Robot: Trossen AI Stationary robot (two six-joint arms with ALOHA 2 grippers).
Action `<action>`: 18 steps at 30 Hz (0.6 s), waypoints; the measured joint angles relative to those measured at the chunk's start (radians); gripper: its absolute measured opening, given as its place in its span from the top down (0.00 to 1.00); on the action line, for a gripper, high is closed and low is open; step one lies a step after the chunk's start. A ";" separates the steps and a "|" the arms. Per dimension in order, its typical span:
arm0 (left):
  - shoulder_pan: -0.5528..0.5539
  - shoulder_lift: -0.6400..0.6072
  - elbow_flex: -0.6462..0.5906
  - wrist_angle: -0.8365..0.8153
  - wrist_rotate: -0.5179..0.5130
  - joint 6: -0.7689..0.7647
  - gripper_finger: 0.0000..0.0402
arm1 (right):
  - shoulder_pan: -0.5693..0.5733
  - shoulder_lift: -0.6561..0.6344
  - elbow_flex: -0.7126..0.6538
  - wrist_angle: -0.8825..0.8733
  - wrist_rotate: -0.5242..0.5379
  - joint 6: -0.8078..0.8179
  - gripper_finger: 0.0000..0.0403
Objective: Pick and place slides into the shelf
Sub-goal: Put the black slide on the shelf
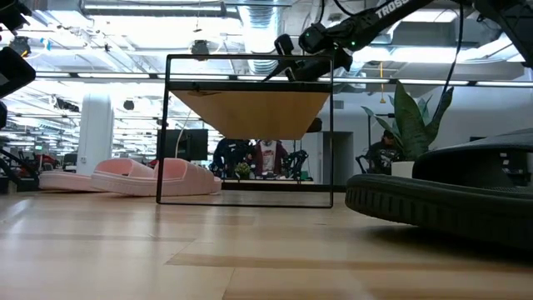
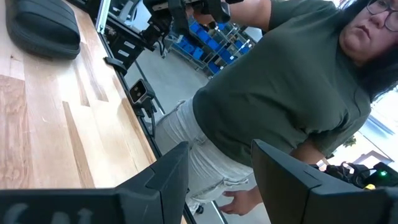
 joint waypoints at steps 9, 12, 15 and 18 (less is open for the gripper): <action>0.000 0.000 0.000 0.000 0.000 0.000 0.60 | -0.042 0.000 0.082 -0.249 0.000 -0.150 0.60; 0.000 0.000 0.000 0.000 0.000 0.000 0.60 | -0.068 0.000 0.120 -0.359 0.003 -0.216 0.61; 0.000 0.000 0.000 0.000 0.000 0.000 0.60 | -0.091 0.000 0.164 -0.461 0.021 -0.281 0.62; 0.000 0.000 0.000 0.000 0.000 0.000 0.60 | -0.111 0.000 0.220 -0.548 0.039 -0.337 0.63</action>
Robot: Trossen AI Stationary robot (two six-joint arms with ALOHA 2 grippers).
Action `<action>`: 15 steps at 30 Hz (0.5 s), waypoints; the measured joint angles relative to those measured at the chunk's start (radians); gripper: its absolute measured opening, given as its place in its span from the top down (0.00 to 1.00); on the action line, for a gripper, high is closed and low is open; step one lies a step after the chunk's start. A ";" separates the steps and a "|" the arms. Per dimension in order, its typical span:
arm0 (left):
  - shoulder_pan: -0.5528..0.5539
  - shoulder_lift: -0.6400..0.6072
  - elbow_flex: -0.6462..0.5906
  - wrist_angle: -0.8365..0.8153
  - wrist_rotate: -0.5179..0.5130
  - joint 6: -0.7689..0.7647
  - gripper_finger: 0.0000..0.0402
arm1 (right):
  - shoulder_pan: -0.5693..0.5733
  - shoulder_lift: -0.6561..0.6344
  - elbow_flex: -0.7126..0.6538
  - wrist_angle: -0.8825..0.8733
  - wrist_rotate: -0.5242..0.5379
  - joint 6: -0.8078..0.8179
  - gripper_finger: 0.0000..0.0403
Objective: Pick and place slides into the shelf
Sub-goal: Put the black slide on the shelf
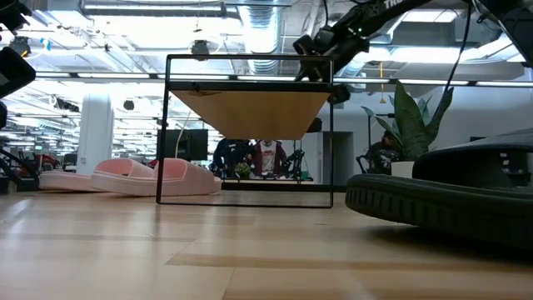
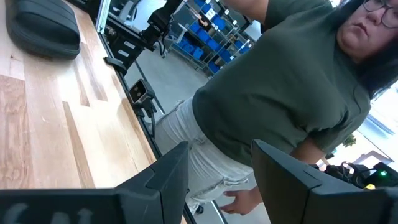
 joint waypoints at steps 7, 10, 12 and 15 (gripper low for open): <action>0.000 0.000 0.000 0.000 0.000 0.000 0.60 | -0.027 0.000 0.178 -0.155 0.014 -0.131 0.66; 0.000 0.000 0.000 0.000 0.000 0.000 0.60 | -0.036 -0.019 0.244 -0.196 0.014 -0.187 0.67; 0.000 0.000 0.000 0.000 0.000 0.000 0.60 | -0.043 -0.051 0.266 -0.191 0.014 -0.205 0.68; 0.000 0.000 0.000 0.000 0.000 0.000 0.60 | -0.059 -0.114 0.274 -0.188 0.014 -0.241 0.69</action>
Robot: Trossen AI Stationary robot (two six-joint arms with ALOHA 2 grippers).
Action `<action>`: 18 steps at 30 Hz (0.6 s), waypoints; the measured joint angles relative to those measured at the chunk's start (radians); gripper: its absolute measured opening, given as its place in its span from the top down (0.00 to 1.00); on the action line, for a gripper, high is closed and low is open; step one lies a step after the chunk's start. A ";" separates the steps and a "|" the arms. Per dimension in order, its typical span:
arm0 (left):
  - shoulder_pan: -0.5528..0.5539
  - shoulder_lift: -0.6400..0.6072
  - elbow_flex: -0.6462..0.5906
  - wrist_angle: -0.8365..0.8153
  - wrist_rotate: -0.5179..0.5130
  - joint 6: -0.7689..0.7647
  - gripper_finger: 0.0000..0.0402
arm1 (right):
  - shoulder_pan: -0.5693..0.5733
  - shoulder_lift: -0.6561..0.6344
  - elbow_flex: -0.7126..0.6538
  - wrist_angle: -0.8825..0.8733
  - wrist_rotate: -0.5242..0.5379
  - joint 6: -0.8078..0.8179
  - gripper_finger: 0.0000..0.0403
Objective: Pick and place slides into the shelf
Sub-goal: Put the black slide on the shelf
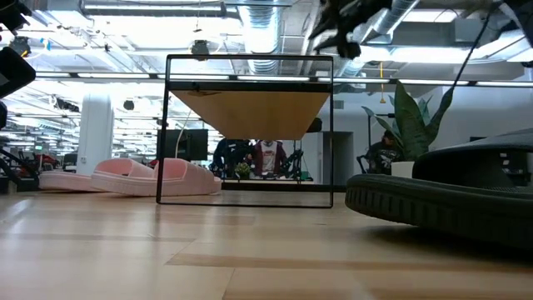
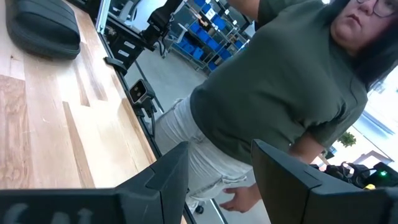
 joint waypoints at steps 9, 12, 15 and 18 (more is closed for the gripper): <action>0.000 0.000 0.000 0.000 0.000 0.000 0.60 | -0.047 -0.203 0.000 0.035 0.000 -0.148 0.69; 0.000 0.000 0.000 0.000 0.000 0.000 0.60 | -0.051 -0.261 0.000 0.037 0.000 -0.204 0.70; 0.000 0.000 0.000 0.000 0.000 0.000 0.60 | -0.051 -0.314 -0.001 0.037 0.000 -0.244 0.69; 0.000 0.000 0.000 0.000 0.000 0.000 0.60 | -0.051 -0.362 -0.001 0.037 0.000 -0.269 0.70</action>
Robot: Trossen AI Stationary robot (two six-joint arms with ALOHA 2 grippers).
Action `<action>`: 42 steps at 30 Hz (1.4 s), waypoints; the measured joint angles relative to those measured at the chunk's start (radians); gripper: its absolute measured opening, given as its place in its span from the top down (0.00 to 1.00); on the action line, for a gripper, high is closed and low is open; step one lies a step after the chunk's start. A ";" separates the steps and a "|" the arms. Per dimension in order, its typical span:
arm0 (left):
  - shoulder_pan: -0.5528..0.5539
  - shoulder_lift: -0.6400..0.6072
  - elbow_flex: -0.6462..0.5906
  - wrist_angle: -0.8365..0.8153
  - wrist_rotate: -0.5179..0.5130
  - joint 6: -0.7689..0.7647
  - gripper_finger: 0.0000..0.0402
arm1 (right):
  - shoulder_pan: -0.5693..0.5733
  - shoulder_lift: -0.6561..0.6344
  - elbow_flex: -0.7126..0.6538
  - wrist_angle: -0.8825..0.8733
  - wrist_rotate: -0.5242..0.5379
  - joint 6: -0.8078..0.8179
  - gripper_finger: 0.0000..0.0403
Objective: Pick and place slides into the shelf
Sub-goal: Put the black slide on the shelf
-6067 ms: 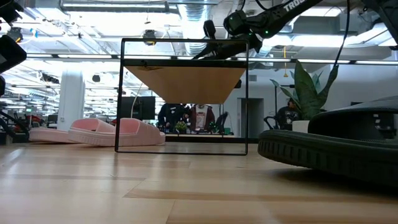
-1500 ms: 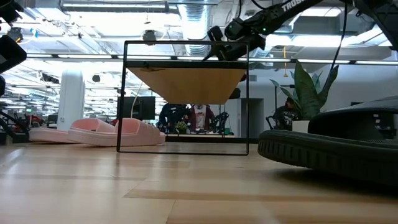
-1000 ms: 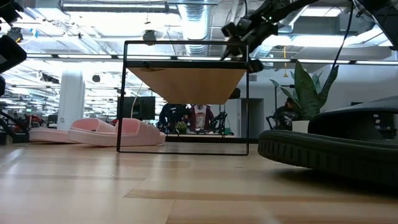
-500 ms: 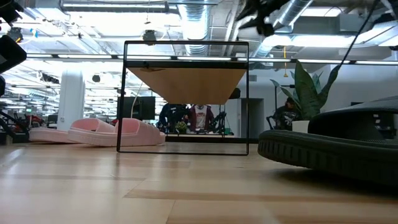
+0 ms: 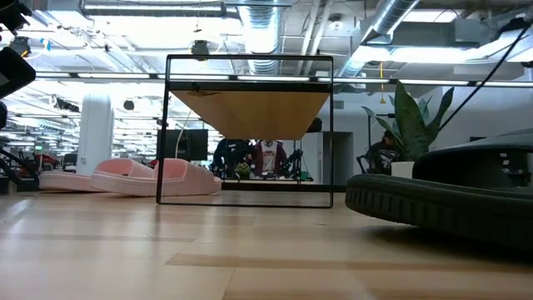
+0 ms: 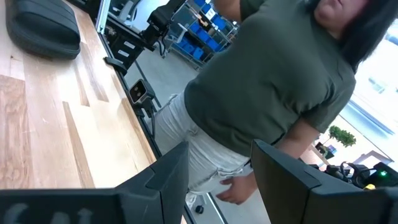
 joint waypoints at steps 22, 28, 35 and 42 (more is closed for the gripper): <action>0.000 0.000 0.000 0.000 0.000 0.000 0.60 | 0.146 -0.545 -0.734 0.551 0.000 0.146 0.71; 0.000 0.000 0.000 0.000 0.000 0.000 0.60 | 0.209 -0.676 -0.950 0.659 0.000 0.156 0.71; 0.000 0.000 0.000 0.000 0.000 0.000 0.60 | 0.307 -0.661 -1.057 0.653 0.000 0.146 0.71; 0.000 0.000 0.000 0.000 0.000 0.000 0.60 | 0.371 -0.562 -1.062 0.656 -0.041 0.192 0.71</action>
